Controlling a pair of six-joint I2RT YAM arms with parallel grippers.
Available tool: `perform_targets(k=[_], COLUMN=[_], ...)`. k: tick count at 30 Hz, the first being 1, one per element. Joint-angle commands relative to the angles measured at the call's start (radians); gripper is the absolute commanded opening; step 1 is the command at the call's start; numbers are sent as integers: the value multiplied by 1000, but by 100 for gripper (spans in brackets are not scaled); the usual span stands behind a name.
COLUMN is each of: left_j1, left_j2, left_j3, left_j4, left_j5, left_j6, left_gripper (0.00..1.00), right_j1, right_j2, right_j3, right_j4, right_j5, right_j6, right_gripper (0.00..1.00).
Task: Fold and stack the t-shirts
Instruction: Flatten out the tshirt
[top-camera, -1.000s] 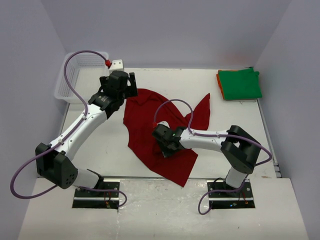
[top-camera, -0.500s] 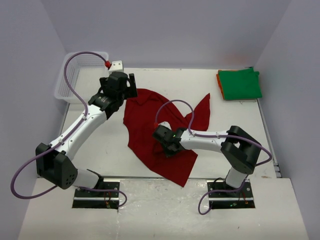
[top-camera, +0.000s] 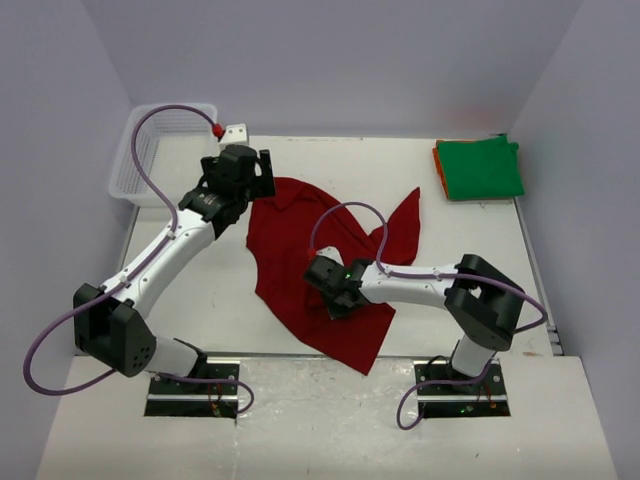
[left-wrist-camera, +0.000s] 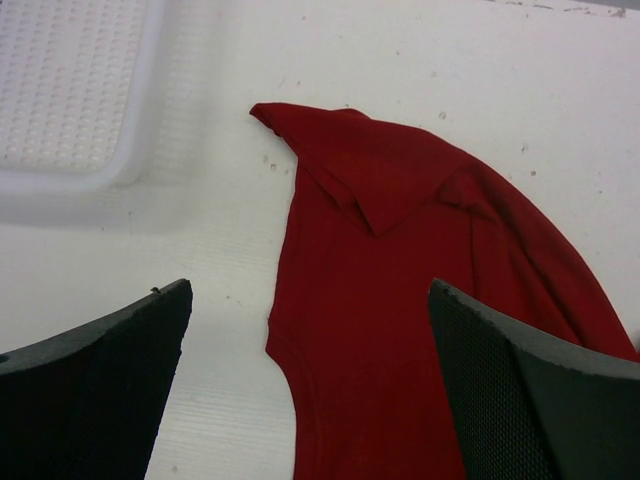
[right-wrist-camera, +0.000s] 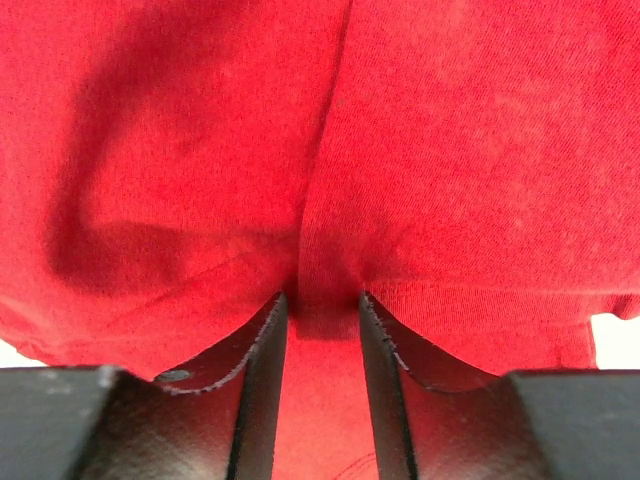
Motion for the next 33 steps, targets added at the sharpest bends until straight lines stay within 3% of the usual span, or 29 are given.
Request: perform_targets(k=[1,11,13,16,30,33], left_j1=[11,14,14,15,17,17], left_j2=[10,30,30,27,8,8], left_j3=[-4,-7,-7,-7,-12,-16], left_j4=[42,45,44,42,42,42], left_j5=[5,14,13,14,23,26], left_j6=[9,9,11,14,15,17], left_gripper=[100,100,100,100,100,100], right_j1=[16,24,24,24,24,25], right_j2=[-52,-60,-56,-40,-10,7], right_j3=[-5,-14,-15,-8,-26,-23], right_j4=[-27,-35,-27,-30,19,24], right_j5=[36,41,41,36,-2,-7], right_j6=[35,46,44,41,36,36], right_gripper=[35,23,23,31,30,22])
